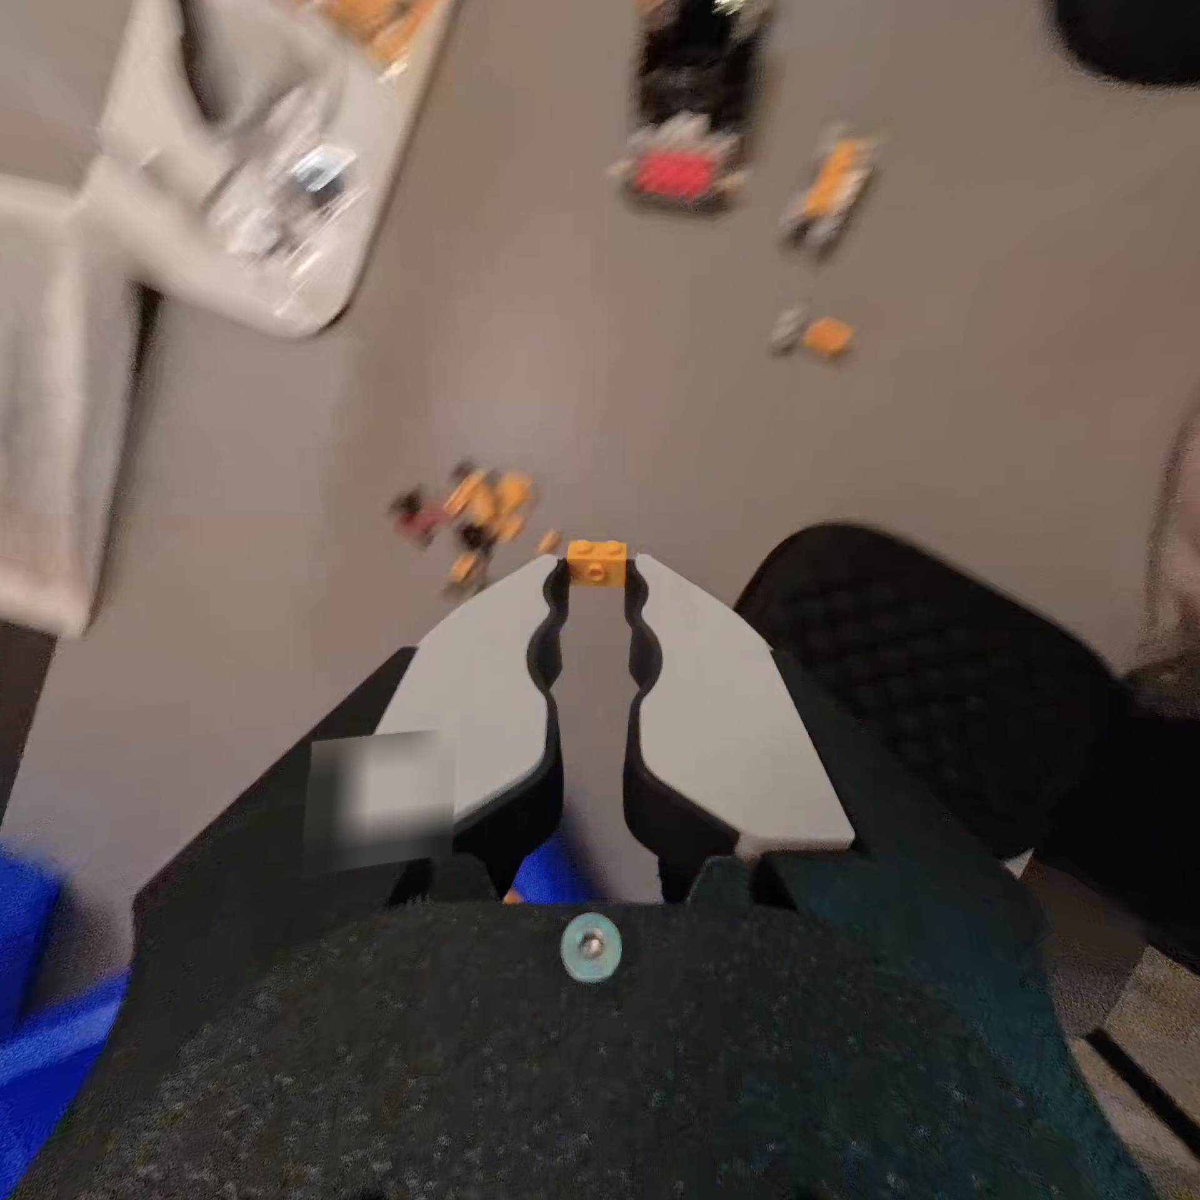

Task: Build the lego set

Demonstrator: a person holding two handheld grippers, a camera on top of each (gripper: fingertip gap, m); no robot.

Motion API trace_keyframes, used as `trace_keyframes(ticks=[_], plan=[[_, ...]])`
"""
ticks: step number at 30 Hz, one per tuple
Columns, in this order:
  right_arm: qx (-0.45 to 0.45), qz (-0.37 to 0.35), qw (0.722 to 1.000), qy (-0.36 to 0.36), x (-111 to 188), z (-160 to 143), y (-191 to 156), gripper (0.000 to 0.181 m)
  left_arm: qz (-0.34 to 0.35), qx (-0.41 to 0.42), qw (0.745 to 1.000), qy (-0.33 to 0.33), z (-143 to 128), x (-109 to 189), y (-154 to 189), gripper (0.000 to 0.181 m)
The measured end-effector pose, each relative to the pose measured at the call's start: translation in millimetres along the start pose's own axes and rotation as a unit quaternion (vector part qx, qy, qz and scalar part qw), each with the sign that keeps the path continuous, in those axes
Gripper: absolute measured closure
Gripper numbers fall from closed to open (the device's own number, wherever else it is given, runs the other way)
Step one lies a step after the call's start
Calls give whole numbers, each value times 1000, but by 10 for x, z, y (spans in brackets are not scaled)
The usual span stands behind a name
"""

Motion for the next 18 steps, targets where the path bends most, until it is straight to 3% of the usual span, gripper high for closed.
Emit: trace_keyframes(ticks=[1,4,8,11,18], plan=[[0,1,1000,2,5,5,-2,180,-24,-27,999,11,212,-184,124,165],[1,2,1000,5,15,15,-5,180,-99,-76,992,26,657,-755,404,165],[2,8,1000,7,30,19,-19,180,-161,-116,980,4,900,-1300,620,165],[-3,14,1000,11,45,34,-22,180,-160,-135,978,-22,928,-1458,680,165],[-7,24,1000,17,63,59,-48,179,-140,-125,979,-79,699,-1474,610,165]])
Point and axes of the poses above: each gripper's, where its closed fingertips meet, x back along the fingers, z out of its top, y = z × x across the jaws, the point moved 8 cm from there along x, back along the fingers, and after that the axes turned 13 degrees about -x, right-handed, at the moved point
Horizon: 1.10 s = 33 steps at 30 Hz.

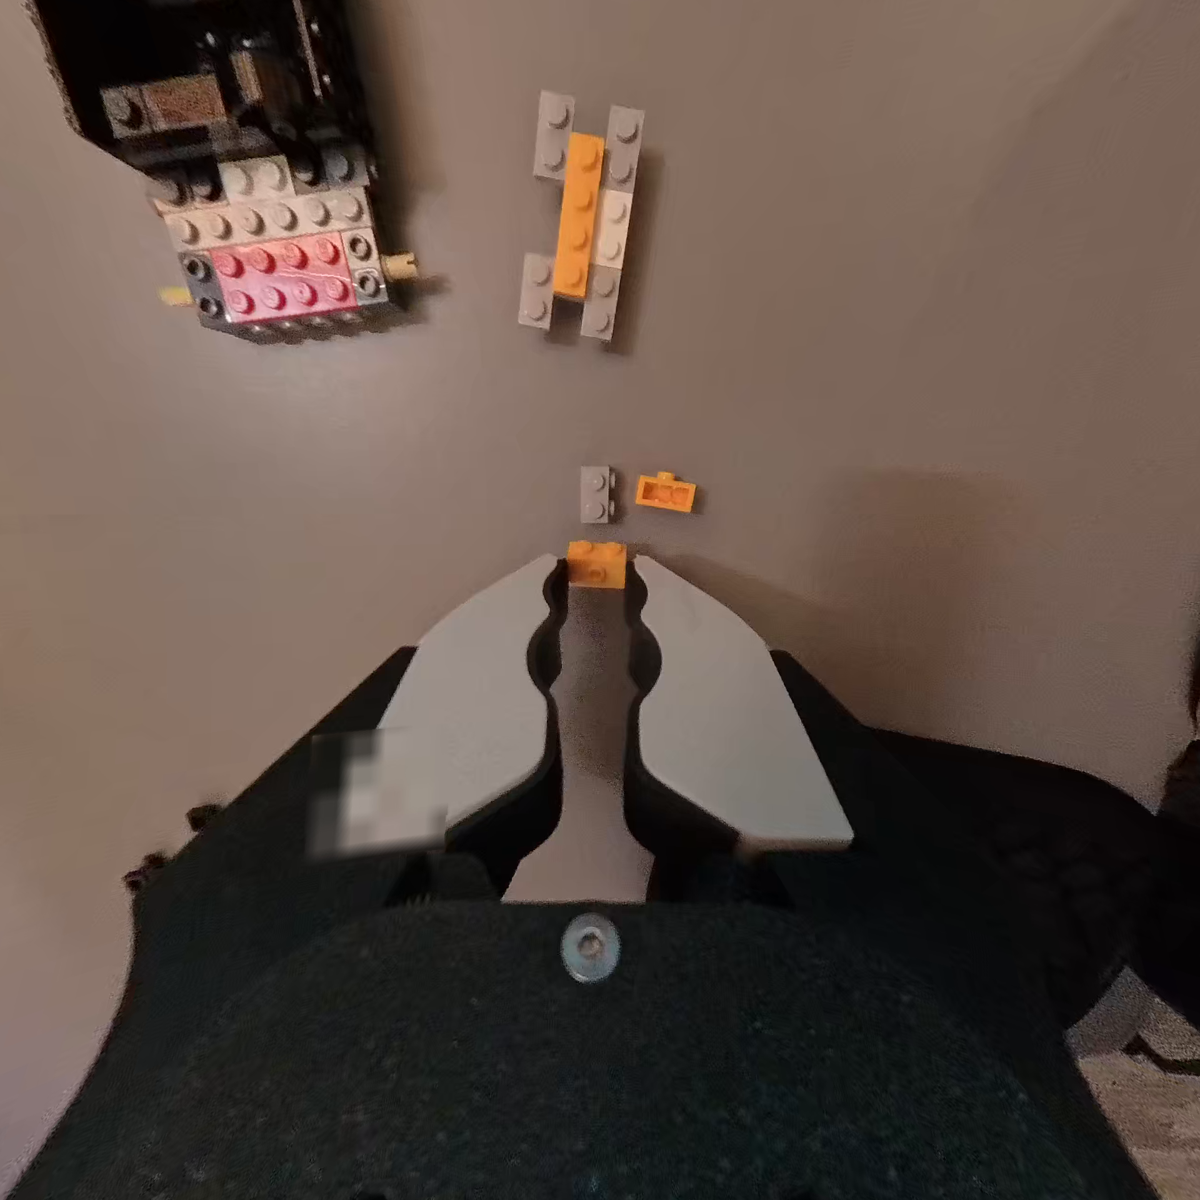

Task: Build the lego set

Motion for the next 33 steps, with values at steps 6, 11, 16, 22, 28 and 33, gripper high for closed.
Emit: trace_keyframes(ticks=[6,11,16,22,28,33], plan=[[2,-2,1000,-4,-9,-17,1,179,23,-1,1000,6,-25,-104,41,139],[2,-1,1000,-1,1,-3,0,180,97,42,991,80,-179,257,140,131],[-3,4,1000,-1,3,-1,-7,179,232,162,958,46,-913,886,470,148],[-2,9,1000,-4,-3,-9,-28,178,245,349,899,-105,-2190,1190,959,133],[2,5,1000,-7,-10,-25,-27,178,198,352,893,-198,-2568,789,980,152],[0,4,1000,-9,-11,-30,-19,178,161,343,912,-156,-2510,1003,949,154]])
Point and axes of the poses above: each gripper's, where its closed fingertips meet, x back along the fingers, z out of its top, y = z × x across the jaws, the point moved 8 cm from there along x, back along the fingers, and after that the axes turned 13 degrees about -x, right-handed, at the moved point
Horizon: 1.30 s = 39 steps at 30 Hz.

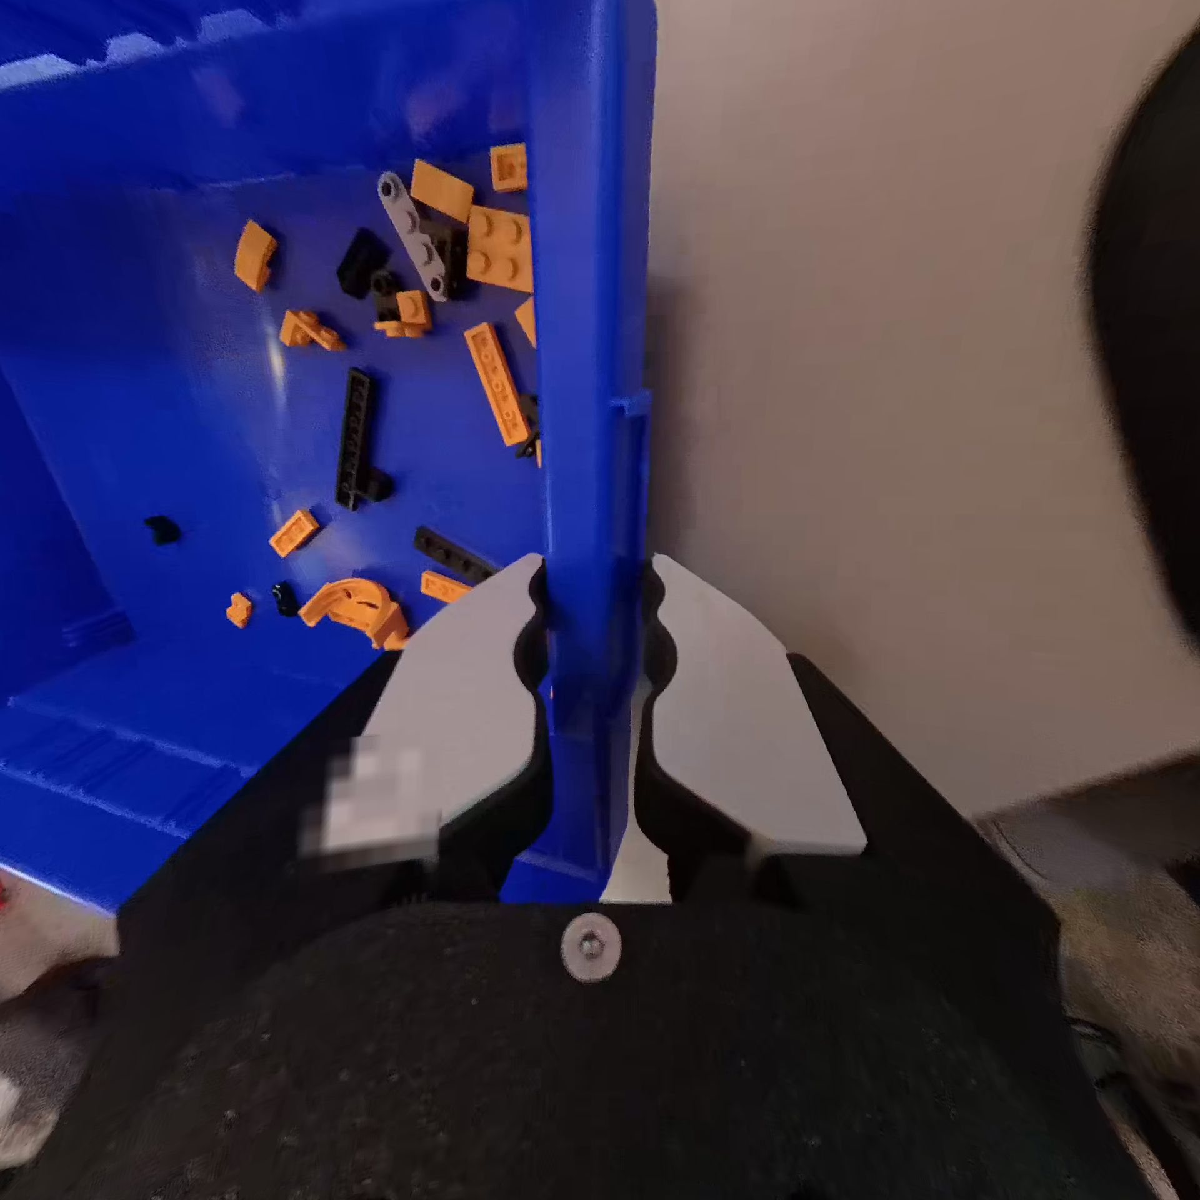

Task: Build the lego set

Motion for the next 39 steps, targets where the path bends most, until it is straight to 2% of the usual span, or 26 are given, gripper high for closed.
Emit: trace_keyframes(ticks=[3,6,9,13,16,20,26,30,39], plan=[[-2,1,1000,0,-1,0,2,178,-41,9,998,51,-47,384,-123,153],[-3,2,1000,0,-1,4,0,178,-5,16,998,61,-144,591,-367,151],[-5,3,1000,2,4,10,2,178,6,22,999,31,-217,433,-497,150],[-4,-2,1000,0,1,2,15,178,1,-25,998,66,85,371,-43,152],[-5,2,1000,-3,-7,-8,5,178,8,-41,997,66,133,307,225,153],[-4,4,1000,-1,-1,-2,-7,178,24,-38,998,46,45,111,272,153],[-4,2,1000,2,6,10,0,178,90,-3,996,28,111,-158,318,153],[-4,4,1000,0,1,2,-5,178,125,29,991,39,140,-194,285,153],[-8,5,1000,2,6,9,2,178,128,17,990,60,66,-209,208,153]])
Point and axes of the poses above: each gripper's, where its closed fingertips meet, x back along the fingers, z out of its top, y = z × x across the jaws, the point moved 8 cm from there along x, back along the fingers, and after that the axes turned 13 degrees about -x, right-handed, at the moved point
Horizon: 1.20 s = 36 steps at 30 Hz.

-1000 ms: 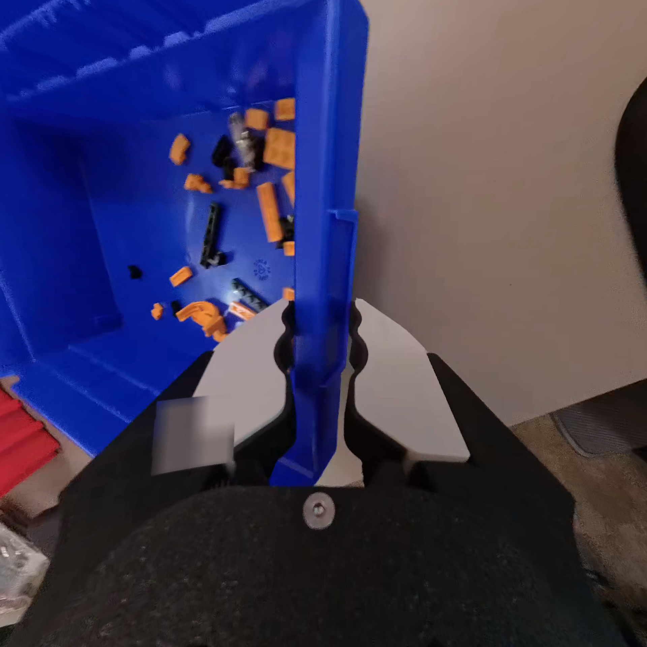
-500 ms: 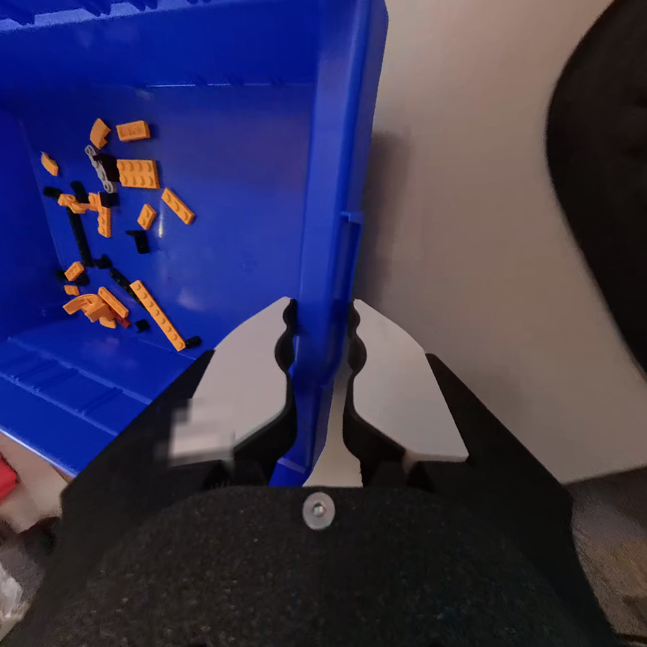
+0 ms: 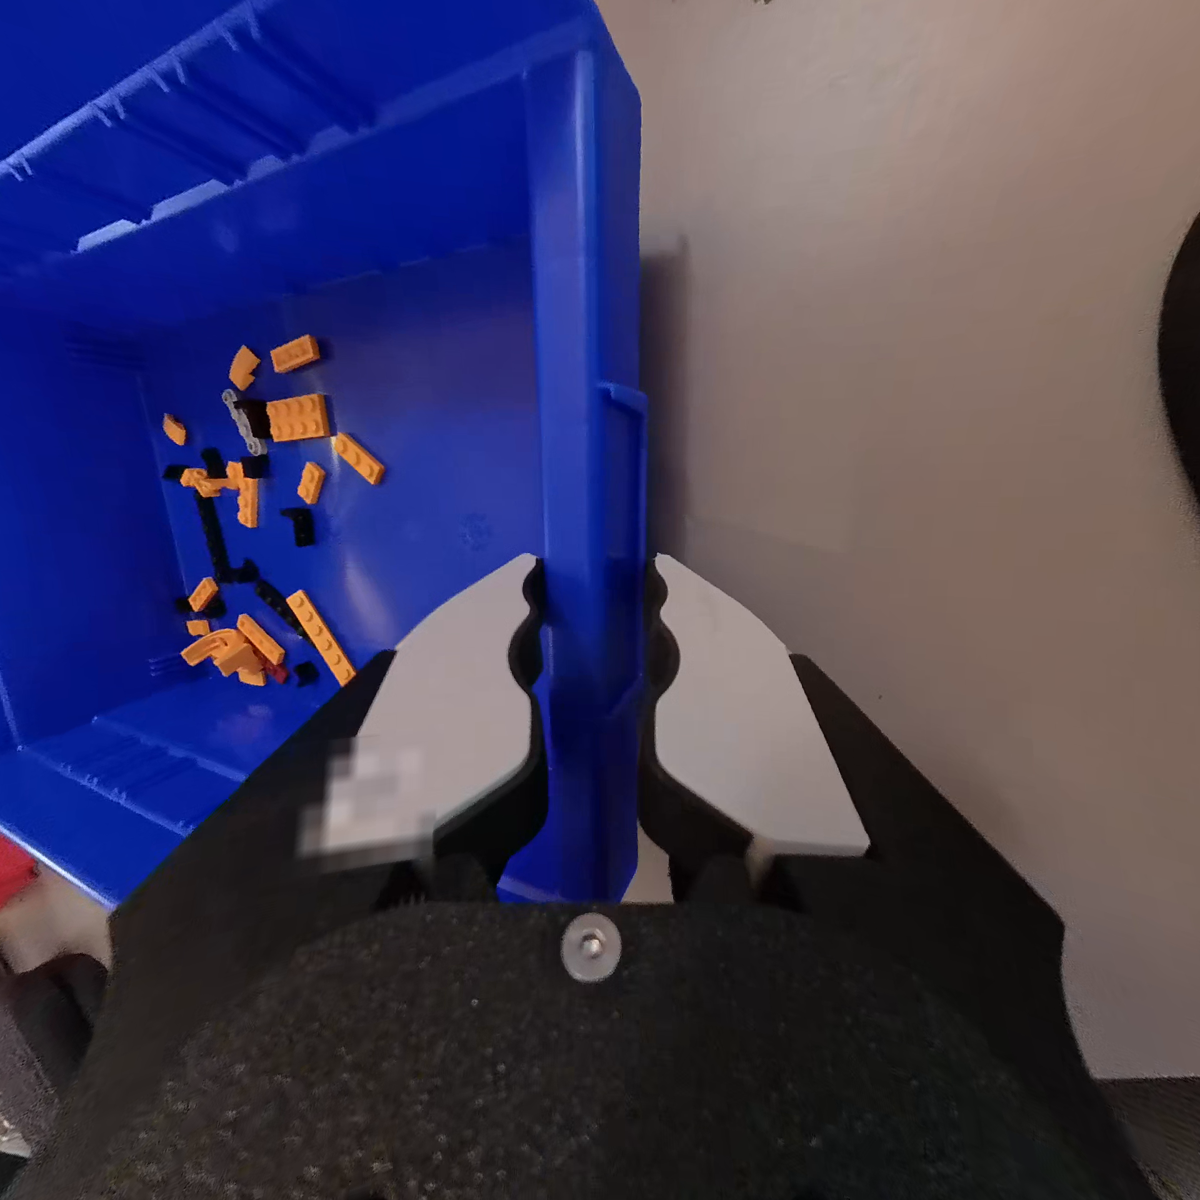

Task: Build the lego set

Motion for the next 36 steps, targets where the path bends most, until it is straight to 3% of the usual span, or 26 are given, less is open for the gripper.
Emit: trace_keyframes(ticks=[7,11,16,18,21,23,26,28,32,34,36], plan=[[-3,2,1000,1,1,5,0,178,32,-35,999,12,-85,-22,-130,149],[-3,1,1000,2,6,10,-2,178,77,0,994,79,125,239,-184,149],[1,6,1000,5,13,17,-36,177,116,14,972,206,780,563,-160,147],[5,11,1000,7,20,25,-60,176,105,19,954,281,1115,636,-110,158],[14,37,999,14,37,38,-129,168,45,42,908,415,1616,688,-9,178],[24,59,998,13,43,31,-187,161,-1,60,876,478,1925,649,33,181],[35,95,995,-3,32,2,-269,151,-80,102,831,541,2332,528,72,181],[46,124,991,-30,-10,-33,-320,144,-114,114,817,553,2544,387,107,181],[141,236,955,-113,-160,-134,-516,137,-162,95,818,544,2713,15,291,178],[218,296,916,-161,-290,-213,-586,132,-175,70,831,523,2686,-145,401,175],[256,347,875,-223,-479,-290,-621,120,-192,62,828,524,2668,-180,439,172]])
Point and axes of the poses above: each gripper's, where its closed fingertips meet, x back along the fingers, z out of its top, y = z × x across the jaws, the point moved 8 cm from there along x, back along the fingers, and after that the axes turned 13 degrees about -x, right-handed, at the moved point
